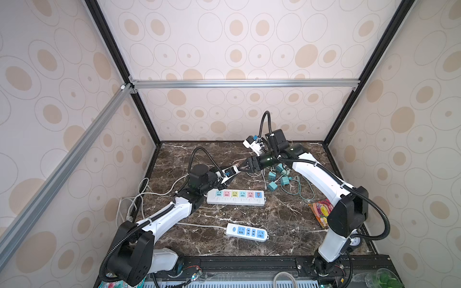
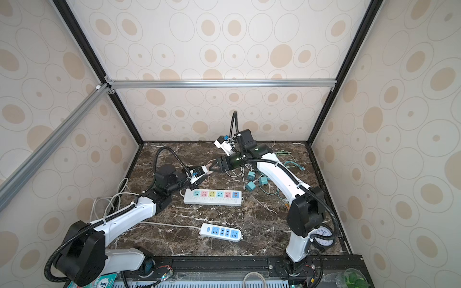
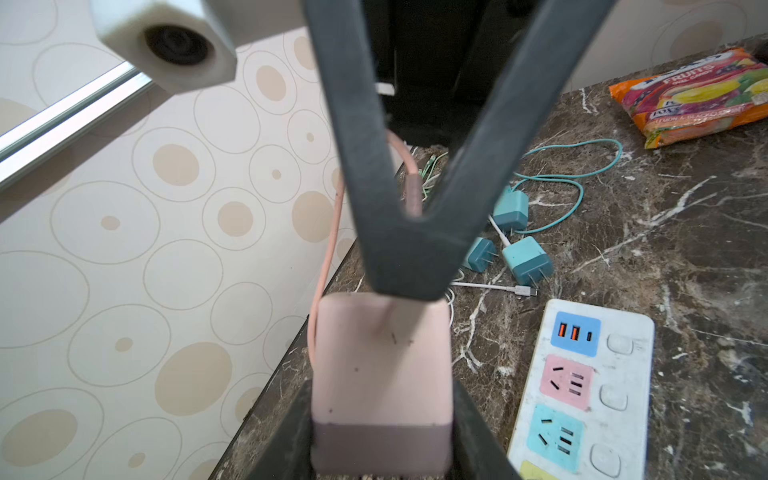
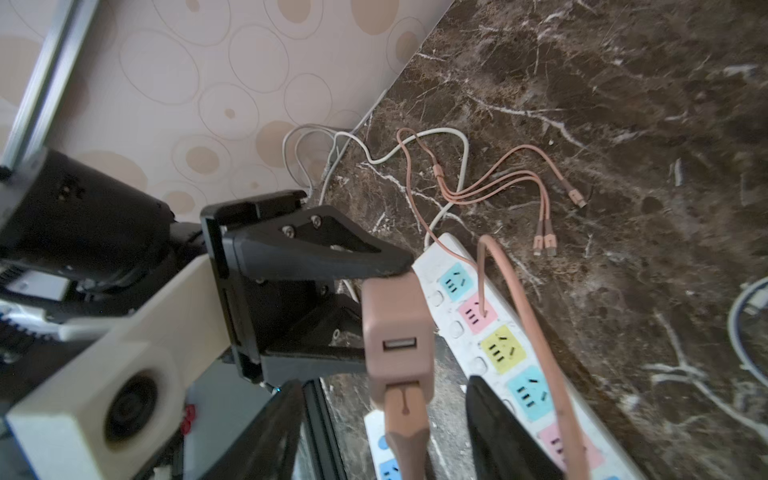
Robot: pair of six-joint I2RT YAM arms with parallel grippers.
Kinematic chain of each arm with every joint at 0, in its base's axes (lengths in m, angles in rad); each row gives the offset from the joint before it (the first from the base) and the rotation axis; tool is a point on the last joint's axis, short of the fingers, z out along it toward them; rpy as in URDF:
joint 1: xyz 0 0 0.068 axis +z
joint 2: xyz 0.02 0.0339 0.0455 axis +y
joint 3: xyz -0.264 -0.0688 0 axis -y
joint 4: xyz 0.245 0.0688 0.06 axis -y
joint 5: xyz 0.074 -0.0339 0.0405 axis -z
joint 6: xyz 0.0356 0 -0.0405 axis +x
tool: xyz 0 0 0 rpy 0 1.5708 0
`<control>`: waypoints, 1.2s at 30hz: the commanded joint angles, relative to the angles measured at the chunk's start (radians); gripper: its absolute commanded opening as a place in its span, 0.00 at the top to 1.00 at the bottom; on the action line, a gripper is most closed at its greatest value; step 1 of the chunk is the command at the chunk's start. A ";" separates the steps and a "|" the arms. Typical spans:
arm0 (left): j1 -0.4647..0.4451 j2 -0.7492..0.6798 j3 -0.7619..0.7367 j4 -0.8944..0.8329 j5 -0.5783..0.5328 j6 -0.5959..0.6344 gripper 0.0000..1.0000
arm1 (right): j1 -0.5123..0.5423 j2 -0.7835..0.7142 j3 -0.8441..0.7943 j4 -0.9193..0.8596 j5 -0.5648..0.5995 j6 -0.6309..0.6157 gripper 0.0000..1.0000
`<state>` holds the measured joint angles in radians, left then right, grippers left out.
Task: Insert the plug
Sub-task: 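Grasp the pink charger with the right gripper from the left gripper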
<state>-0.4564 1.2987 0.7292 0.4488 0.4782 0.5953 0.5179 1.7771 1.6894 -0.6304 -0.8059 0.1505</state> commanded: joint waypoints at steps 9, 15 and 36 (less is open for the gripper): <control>-0.005 -0.012 -0.001 0.054 0.036 0.022 1.00 | 0.021 0.053 0.013 0.027 -0.050 -0.007 0.53; -0.005 -0.013 0.009 0.024 0.034 0.039 1.00 | 0.024 0.050 0.018 0.023 -0.065 -0.016 0.60; 0.002 -0.057 -0.113 0.163 -0.227 -0.183 0.12 | 0.025 0.020 -0.014 0.031 0.097 -0.111 1.00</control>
<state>-0.4583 1.2659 0.6075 0.5552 0.3489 0.5114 0.5465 1.8179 1.6875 -0.6178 -0.7380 0.0765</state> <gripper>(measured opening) 0.852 0.274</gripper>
